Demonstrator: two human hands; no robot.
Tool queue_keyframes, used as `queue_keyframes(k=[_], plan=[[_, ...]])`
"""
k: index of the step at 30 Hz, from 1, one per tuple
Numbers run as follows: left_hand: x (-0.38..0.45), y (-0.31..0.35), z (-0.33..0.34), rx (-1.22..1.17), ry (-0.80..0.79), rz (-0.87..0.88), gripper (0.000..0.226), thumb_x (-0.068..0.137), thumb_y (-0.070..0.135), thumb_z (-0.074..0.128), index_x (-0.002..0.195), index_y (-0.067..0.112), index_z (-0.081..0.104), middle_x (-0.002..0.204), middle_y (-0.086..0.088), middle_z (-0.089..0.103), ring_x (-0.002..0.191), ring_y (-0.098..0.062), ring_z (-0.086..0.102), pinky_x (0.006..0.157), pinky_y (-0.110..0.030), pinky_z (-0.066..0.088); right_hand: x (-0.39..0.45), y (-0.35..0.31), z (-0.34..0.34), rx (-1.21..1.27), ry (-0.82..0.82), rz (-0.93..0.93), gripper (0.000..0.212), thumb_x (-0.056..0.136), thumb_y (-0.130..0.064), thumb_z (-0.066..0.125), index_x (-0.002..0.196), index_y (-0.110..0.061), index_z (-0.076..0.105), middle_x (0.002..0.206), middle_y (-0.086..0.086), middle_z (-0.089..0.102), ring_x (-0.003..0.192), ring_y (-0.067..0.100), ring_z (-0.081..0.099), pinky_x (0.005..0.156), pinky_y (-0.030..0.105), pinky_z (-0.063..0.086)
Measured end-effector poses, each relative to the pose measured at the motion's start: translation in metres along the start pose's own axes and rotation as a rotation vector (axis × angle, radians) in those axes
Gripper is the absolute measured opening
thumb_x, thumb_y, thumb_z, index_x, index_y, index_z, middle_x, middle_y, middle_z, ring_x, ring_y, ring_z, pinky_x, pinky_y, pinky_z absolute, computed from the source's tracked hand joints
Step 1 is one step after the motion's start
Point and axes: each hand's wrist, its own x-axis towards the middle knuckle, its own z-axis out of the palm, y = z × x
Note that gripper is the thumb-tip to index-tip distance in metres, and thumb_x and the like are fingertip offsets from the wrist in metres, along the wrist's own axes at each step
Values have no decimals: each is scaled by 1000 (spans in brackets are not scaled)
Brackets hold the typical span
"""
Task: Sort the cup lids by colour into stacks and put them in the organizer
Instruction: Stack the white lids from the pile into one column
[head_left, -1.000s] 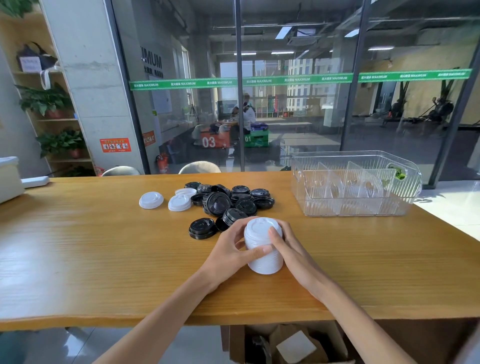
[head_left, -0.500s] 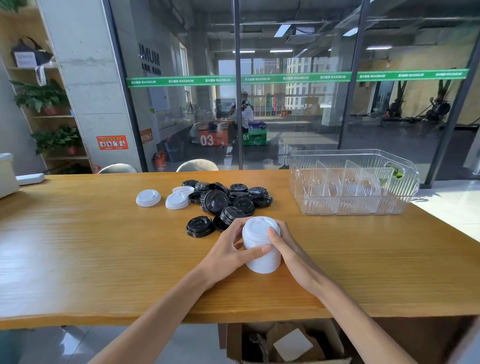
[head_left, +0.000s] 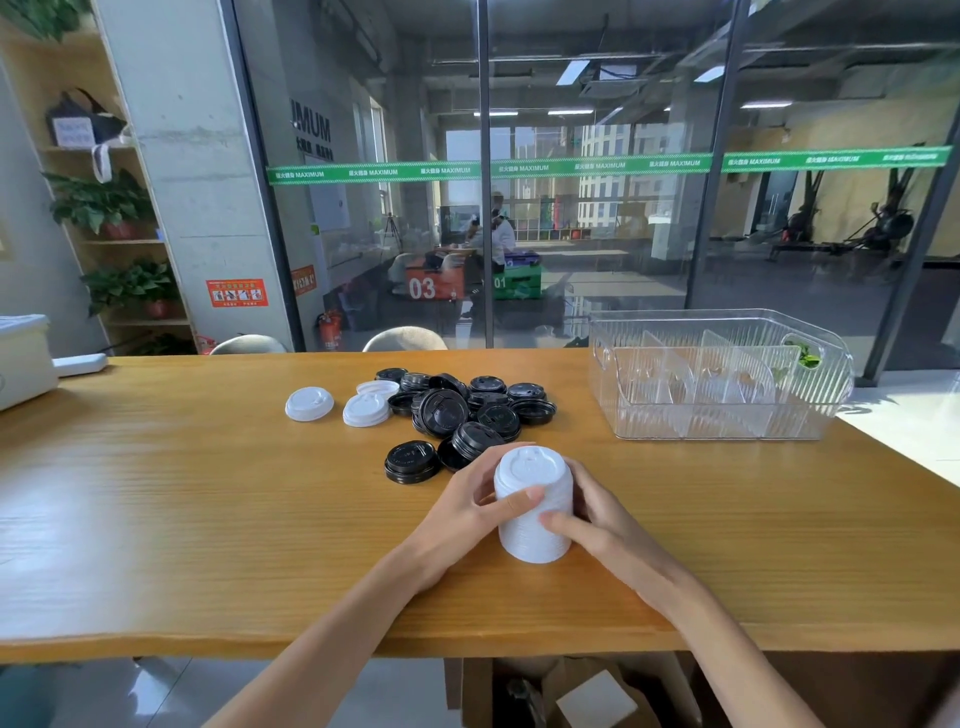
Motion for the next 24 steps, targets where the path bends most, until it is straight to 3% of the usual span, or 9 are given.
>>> queue_keyframes(k=[3, 8, 13, 18, 21, 24], plan=[[1, -1, 1, 19, 10, 30, 44, 101, 36, 76, 143, 33, 63, 140, 8, 70, 134, -13, 63, 113, -35, 50, -1, 1, 0, -67, 16, -3, 61, 94, -39, 80, 144, -54, 48, 144, -19, 63, 134, 4, 59, 115, 43, 47], [3, -3, 1, 59, 27, 74, 40, 98, 46, 77, 136, 43, 67, 135, 10, 73, 129, -10, 66, 102, -19, 53, -1, -1, 2, -112, 39, -26, 68, 91, -43, 84, 148, -45, 47, 143, -19, 64, 135, 6, 59, 115, 44, 49], [5, -7, 2, 98, 62, 70, 45, 95, 53, 79, 137, 43, 68, 133, 13, 74, 128, -9, 67, 110, -39, 52, -2, -3, 1, -128, 48, -38, 69, 91, -43, 86, 148, -41, 48, 142, -18, 64, 134, 6, 59, 115, 45, 49], [3, -8, 0, 87, 37, 50, 51, 97, 54, 77, 145, 45, 61, 138, 15, 71, 132, -7, 64, 111, -36, 50, -3, -5, 3, -127, 64, -35, 70, 87, -51, 87, 145, -47, 49, 143, -20, 63, 135, 4, 59, 114, 44, 50], [5, -7, -4, 50, 70, 3, 60, 96, 70, 66, 150, 45, 57, 141, 21, 68, 134, 0, 60, 109, -29, 48, -3, -4, 4, -138, 69, -44, 71, 87, -51, 87, 146, -50, 48, 143, -22, 63, 135, 1, 58, 113, 40, 49], [11, -6, -24, 59, 136, -8, 66, 96, 79, 54, 145, 37, 63, 136, 18, 72, 128, -2, 66, 107, -33, 51, -2, -1, 3, -144, 62, -34, 72, 86, -52, 88, 145, -53, 47, 143, -26, 61, 134, -2, 57, 112, 35, 49]])
